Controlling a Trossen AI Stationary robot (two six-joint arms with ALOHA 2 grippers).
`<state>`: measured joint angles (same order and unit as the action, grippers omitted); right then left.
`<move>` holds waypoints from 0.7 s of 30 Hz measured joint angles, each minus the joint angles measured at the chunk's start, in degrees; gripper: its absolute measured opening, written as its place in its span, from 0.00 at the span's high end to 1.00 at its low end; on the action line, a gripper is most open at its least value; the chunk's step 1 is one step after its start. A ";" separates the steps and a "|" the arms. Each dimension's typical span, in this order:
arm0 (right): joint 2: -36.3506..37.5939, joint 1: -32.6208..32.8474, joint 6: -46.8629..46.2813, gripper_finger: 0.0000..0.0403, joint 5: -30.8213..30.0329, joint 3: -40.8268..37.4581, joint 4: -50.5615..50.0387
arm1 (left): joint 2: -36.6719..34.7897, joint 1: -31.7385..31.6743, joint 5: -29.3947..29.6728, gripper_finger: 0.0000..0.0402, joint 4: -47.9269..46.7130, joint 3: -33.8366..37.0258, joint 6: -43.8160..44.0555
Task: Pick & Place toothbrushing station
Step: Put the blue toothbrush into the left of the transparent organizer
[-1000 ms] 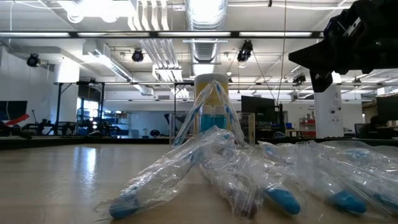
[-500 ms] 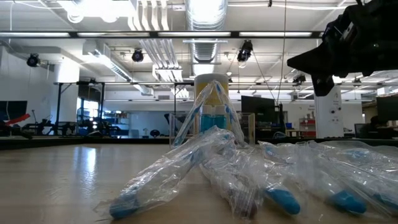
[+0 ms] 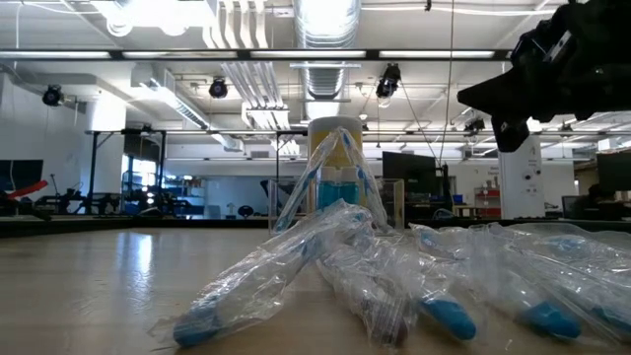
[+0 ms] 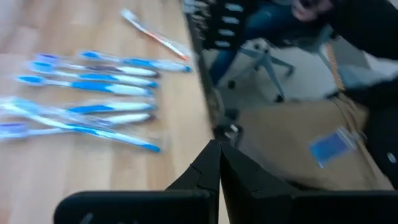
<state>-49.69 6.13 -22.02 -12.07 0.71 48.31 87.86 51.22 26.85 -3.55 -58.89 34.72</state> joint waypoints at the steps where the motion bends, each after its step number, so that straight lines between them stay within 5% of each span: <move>1: 0.00 0.00 -0.02 0.98 -1.11 0.00 0.03 | -0.03 -0.26 1.14 0.98 -0.06 0.00 1.14; 15: -0.48 0.02 4.10 0.98 -1.42 0.02 0.44 | 0.79 -1.39 4.26 0.99 -10.13 0.09 13.17; 21: -1.12 0.00 6.97 0.98 -6.45 0.02 2.11 | 1.26 -0.07 2.35 0.96 -12.54 0.09 16.64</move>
<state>-50.81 6.13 -15.05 -18.52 0.73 50.42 89.12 51.15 29.20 -16.09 -58.81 51.35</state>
